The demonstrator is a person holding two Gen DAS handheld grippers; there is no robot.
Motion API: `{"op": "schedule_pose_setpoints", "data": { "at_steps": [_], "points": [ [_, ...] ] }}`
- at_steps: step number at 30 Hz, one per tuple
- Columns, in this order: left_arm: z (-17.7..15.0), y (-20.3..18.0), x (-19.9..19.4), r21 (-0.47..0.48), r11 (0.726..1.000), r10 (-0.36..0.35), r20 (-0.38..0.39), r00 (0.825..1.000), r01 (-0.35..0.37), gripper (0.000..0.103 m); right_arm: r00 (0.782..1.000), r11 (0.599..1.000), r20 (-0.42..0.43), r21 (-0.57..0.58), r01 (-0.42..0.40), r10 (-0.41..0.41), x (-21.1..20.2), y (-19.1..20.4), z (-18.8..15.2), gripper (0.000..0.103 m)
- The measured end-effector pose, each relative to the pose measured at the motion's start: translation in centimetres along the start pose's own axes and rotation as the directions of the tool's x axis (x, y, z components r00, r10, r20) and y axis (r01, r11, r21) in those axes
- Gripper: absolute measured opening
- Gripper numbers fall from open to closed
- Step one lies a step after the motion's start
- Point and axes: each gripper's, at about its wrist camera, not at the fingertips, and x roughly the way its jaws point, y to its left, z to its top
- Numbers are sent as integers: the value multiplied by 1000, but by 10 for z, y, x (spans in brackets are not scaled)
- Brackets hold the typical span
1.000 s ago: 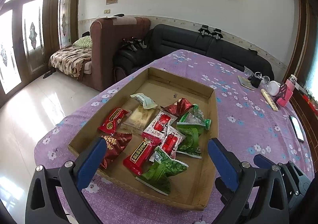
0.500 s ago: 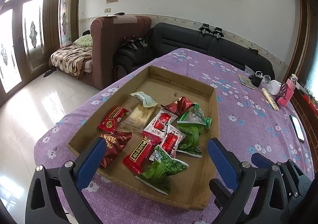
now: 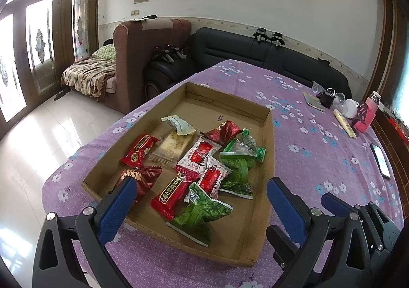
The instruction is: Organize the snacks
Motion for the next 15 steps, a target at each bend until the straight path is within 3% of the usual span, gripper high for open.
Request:
{"op": "schedule_pose_setpoints", "data": {
  "at_steps": [15],
  "points": [
    [0, -7, -5, -5, 1000, -28, -3, 1000, 28, 102, 1000, 1000, 15, 4, -12, 12, -5, -4, -1, 79]
  ]
}}
